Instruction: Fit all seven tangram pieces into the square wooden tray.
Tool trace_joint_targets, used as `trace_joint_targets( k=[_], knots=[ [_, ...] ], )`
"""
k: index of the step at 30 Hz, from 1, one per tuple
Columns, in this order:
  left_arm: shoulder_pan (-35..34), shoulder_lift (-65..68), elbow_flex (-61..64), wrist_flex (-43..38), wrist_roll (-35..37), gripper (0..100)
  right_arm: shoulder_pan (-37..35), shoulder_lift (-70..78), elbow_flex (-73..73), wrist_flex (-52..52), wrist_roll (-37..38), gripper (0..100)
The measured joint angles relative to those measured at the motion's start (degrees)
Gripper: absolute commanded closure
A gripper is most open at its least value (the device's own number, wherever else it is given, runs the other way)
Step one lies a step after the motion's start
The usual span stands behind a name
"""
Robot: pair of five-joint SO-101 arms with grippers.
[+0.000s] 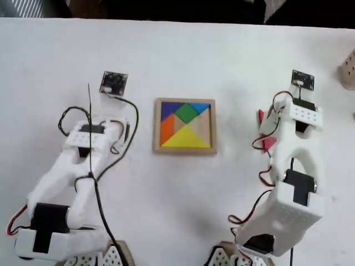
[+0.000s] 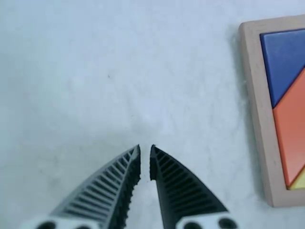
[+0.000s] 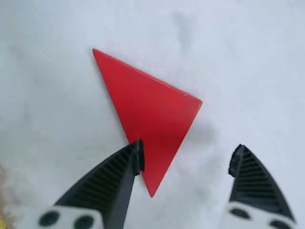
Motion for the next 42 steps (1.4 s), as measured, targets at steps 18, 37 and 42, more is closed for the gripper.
trace_joint_targets(
  k=[18,37,42],
  knots=[
    [0.0,0.0,0.0,0.0,0.0,94,2.55,18.64,-41.93,34.64,12.4,71.8],
    [0.0,0.0,0.0,0.0,0.0,94,0.44,33.67,-53.54,34.9,13.19,71.8],
    [0.0,0.0,0.0,0.0,0.0,94,0.0,35.6,-54.77,35.87,13.19,71.8]
  ],
)
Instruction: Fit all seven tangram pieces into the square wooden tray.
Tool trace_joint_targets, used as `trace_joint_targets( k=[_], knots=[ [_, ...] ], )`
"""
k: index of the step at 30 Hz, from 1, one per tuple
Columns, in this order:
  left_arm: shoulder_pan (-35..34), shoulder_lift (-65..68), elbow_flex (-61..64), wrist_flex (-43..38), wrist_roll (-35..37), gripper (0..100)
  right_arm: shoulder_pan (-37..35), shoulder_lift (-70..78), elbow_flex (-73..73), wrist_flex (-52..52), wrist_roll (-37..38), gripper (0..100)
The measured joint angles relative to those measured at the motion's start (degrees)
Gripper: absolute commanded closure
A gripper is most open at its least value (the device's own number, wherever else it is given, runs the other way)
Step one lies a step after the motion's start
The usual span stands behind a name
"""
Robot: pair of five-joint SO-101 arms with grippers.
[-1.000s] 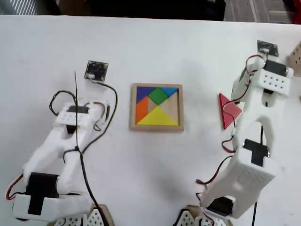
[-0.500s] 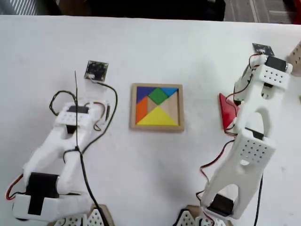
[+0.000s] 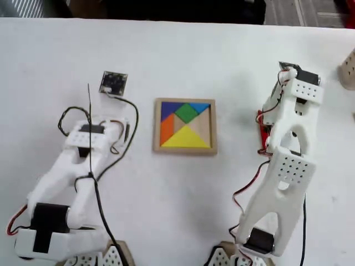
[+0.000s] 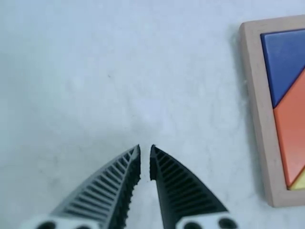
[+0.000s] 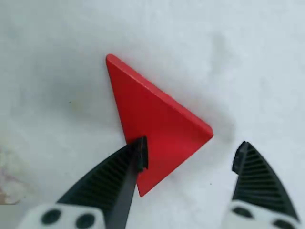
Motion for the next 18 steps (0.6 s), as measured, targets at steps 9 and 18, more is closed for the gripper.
trace_joint_targets(
  k=[9,18],
  knots=[
    [0.0,0.0,0.0,0.0,0.0,94,-1.05,2.02,-1.32,0.09,2.02,71.8],
    [0.0,0.0,0.0,0.0,0.0,94,-5.71,2.37,-1.93,0.88,3.25,71.7]
  ],
)
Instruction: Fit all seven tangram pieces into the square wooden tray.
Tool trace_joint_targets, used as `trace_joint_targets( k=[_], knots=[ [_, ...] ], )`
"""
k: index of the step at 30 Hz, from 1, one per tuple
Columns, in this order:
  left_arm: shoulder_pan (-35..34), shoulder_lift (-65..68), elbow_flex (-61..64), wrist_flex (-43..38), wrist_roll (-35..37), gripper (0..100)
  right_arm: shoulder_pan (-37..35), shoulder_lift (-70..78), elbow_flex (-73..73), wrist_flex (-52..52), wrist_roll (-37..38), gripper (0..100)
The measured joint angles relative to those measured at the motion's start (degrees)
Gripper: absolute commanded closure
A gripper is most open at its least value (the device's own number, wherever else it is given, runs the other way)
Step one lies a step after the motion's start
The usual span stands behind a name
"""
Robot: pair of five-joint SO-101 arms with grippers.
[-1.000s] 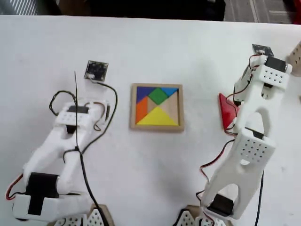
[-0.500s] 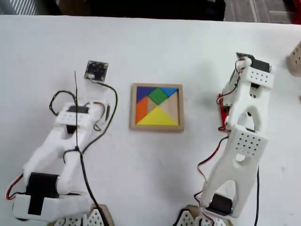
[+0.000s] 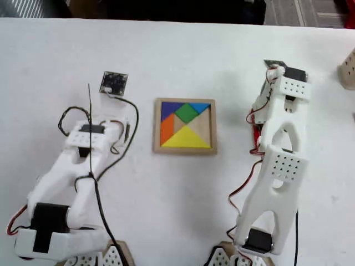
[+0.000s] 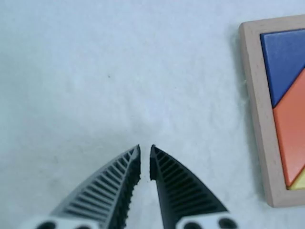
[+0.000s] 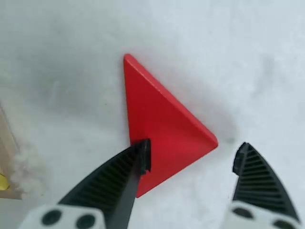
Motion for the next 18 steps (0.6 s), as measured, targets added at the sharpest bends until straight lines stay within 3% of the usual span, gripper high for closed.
trace_joint_targets(
  k=[8,12,18],
  knots=[
    [0.0,0.0,1.93,-2.29,0.0,94,-1.05,0.0,0.0,0.0,0.35,71.4],
    [0.0,-0.18,2.46,-3.43,0.0,94,-1.76,-1.41,0.0,0.35,0.35,63.1],
    [0.0,-0.18,2.46,-3.43,0.0,94,-2.81,-1.76,0.0,1.32,0.35,62.2]
  ],
)
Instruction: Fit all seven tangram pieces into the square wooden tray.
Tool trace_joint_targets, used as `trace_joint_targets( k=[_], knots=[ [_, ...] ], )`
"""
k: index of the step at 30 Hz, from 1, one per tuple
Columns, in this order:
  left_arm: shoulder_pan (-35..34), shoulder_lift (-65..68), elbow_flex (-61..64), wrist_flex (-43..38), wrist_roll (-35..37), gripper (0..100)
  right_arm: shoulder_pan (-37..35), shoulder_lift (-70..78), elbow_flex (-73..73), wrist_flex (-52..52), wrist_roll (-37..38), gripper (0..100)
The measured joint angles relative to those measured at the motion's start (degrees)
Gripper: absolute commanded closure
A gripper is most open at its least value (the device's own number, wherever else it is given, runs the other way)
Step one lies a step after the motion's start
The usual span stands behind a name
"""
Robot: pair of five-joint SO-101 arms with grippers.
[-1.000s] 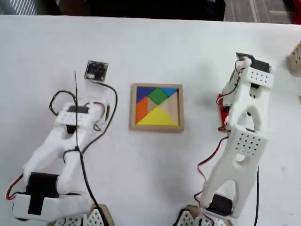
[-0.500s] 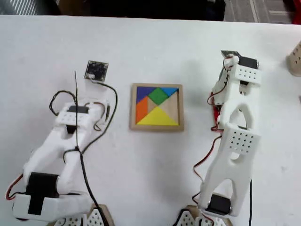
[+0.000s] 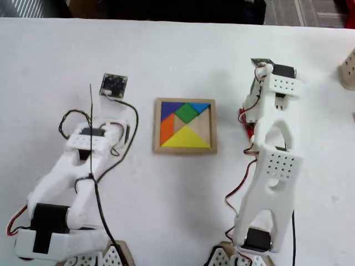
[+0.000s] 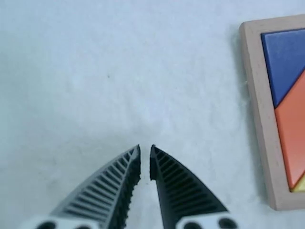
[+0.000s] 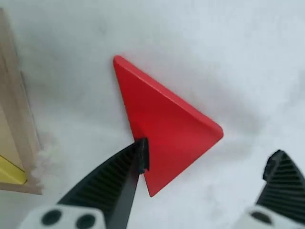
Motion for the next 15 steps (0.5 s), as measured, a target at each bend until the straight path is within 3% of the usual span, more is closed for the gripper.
trace_joint_targets(
  k=[15],
  knots=[
    [0.0,0.0,0.0,-0.09,0.0,94,-0.79,0.0,0.09,1.14,0.0,62.2]
  ],
)
